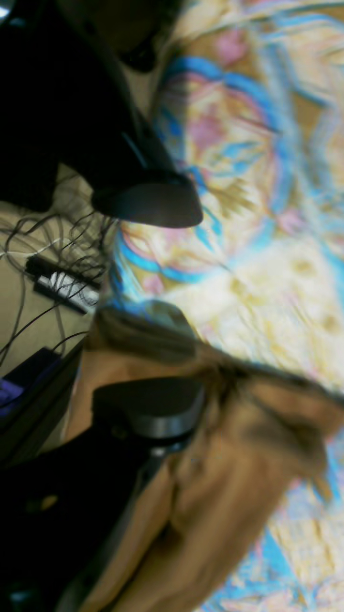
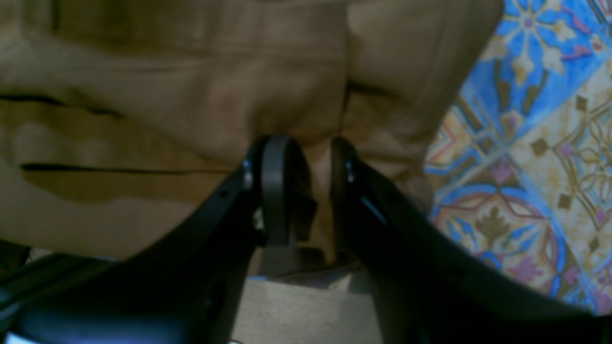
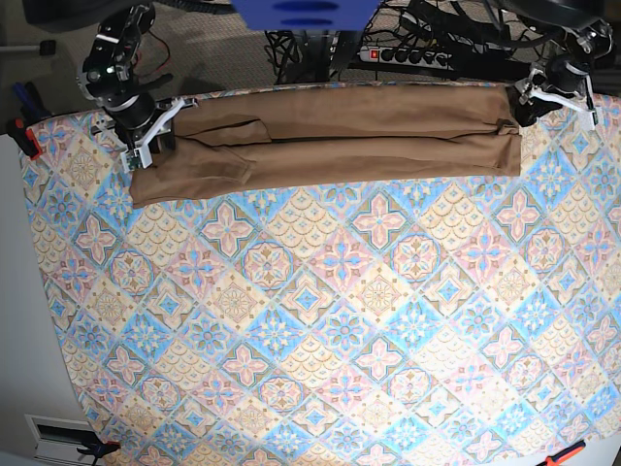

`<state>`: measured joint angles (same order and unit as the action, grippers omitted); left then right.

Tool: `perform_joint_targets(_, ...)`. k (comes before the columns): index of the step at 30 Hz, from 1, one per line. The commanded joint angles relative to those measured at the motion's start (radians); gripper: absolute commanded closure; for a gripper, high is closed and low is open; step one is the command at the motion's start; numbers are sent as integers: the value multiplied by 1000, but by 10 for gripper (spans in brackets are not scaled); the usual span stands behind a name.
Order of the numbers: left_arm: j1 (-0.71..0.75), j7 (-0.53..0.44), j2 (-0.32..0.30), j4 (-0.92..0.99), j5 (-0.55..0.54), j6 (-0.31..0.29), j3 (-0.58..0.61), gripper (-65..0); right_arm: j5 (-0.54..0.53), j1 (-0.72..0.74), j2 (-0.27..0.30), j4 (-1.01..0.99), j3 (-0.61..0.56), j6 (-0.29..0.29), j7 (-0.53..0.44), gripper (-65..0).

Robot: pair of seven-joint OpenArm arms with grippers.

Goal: Layout the t-shirt on the table in an organized manner, then fold the t-shirt properly
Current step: 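Lower the folded edge onto the shirt with both grippers, then regrasp the folded shirt's end with the left gripper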

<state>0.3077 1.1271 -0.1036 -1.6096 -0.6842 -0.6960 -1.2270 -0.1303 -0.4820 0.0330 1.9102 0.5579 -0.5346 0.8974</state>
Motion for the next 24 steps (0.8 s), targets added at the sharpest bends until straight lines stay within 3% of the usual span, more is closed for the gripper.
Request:
perform_joint_targets(1, 0, -14, -28, -4, -22, -2, -1, -472, -18, 1, 8, 16, 3, -3, -16, -142)
perform_joint_targets(9, -9, -9, -31, 2, 64, -2, 16, -472, -18, 1, 8, 16, 3, -3, -16, -142)
perform_joint_targets(13, -2, -9, -34, 2, 59, -2, 91, -472, -18, 1, 8, 16, 3, -3, -16, -142)
perform_joint_targets(20, 0, -8, -34, 1, 62, -2, 102, -472, -18, 1, 8, 15, 3, -3, -16, -142)
perform_joint_targets(24, 2, 58, -60, 1, 54, -2, 97, -472, -16, 1, 8, 15, 3, -3, -16, -142)
